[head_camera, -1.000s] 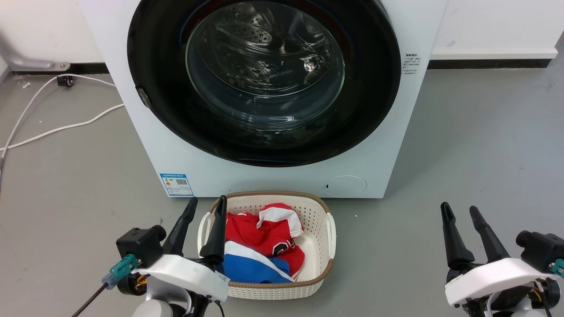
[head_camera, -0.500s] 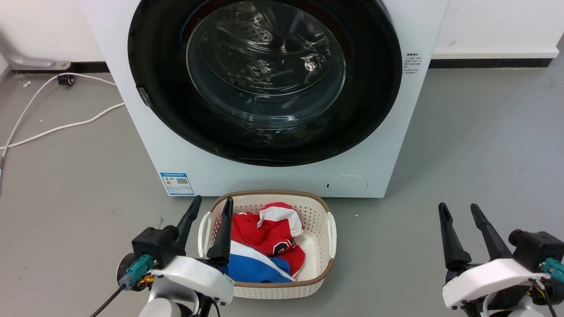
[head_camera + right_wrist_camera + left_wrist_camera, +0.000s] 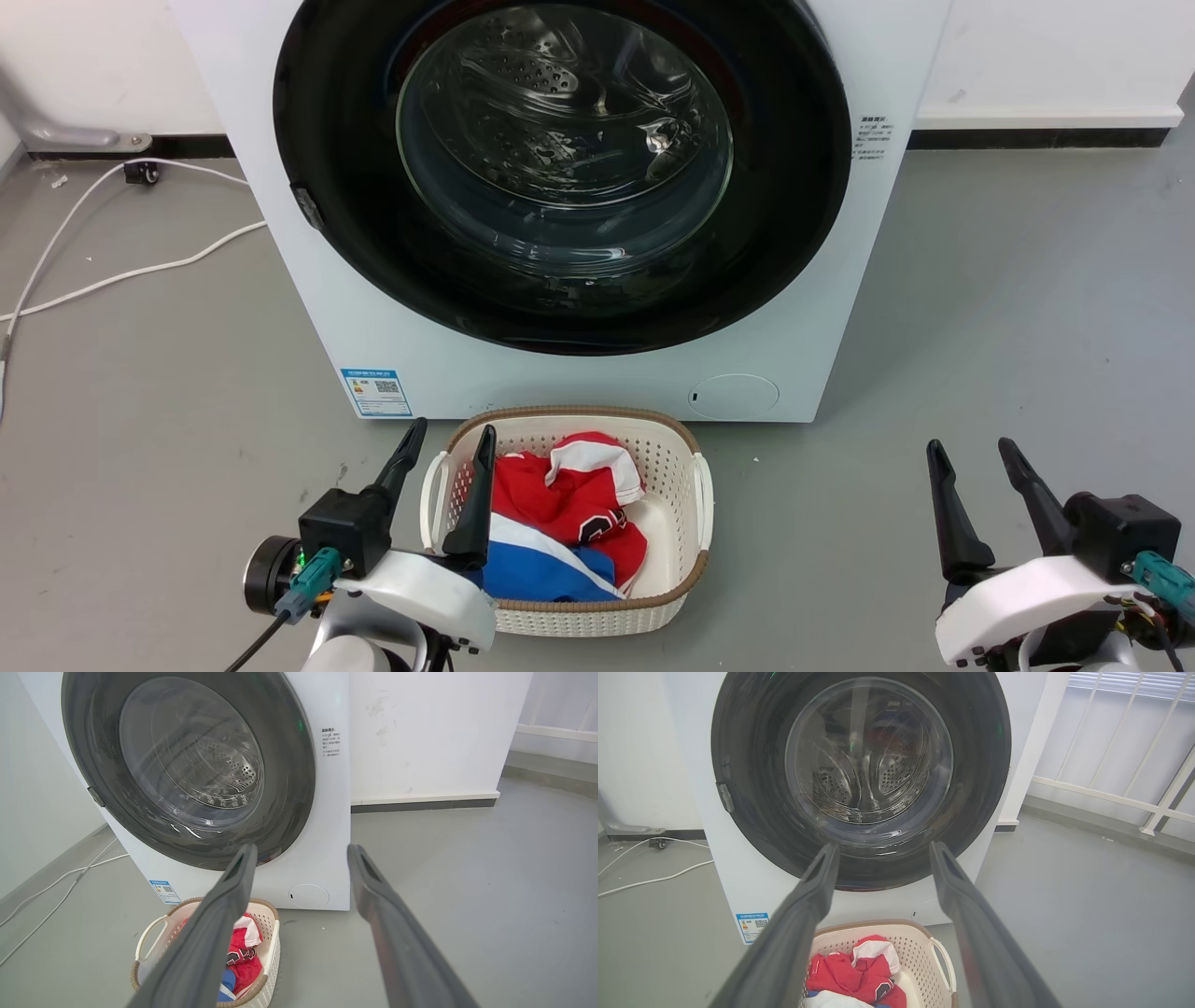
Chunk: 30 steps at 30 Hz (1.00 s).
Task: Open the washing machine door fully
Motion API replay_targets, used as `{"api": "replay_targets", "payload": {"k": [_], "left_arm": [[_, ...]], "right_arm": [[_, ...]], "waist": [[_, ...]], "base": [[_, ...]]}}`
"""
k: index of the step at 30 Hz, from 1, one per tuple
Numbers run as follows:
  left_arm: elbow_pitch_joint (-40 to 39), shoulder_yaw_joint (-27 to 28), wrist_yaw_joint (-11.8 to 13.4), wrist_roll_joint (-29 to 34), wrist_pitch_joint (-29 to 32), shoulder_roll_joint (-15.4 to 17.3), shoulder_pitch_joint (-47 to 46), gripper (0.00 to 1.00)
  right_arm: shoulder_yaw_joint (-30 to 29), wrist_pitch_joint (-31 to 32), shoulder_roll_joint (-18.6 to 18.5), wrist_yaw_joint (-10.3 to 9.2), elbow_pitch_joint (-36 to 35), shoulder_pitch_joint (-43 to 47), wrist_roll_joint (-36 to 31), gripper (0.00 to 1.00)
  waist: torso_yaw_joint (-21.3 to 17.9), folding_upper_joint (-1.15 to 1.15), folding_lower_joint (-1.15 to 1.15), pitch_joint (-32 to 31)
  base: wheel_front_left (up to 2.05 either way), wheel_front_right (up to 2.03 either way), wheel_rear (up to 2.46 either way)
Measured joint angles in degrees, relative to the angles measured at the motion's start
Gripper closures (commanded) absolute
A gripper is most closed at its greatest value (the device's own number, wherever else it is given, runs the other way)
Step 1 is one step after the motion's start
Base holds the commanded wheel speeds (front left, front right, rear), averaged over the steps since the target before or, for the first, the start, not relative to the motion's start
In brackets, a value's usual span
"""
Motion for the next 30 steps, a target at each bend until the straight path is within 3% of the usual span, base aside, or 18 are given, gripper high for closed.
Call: {"api": "replay_targets", "payload": {"k": [22,30], "left_arm": [[2.9,1.6,-0.6,6.1,-2.5,-1.2,-0.5,0.00],[3.9,2.3,-1.0,5.1,-2.7,-1.4,-0.5,0.00]], "right_arm": [[-0.3,-1.4,0.0,0.09,-0.5,1.1,-4.3,0.00],[-0.3,-1.6,0.0,0.09,0.0,1.1,-3.8,0.00]], "waist": [[0.0,0.00,0.00,0.0],[0.1,0.00,0.00,0.0]], "base": [[0.00,0.00,0.00],[0.00,0.00,0.00]]}}
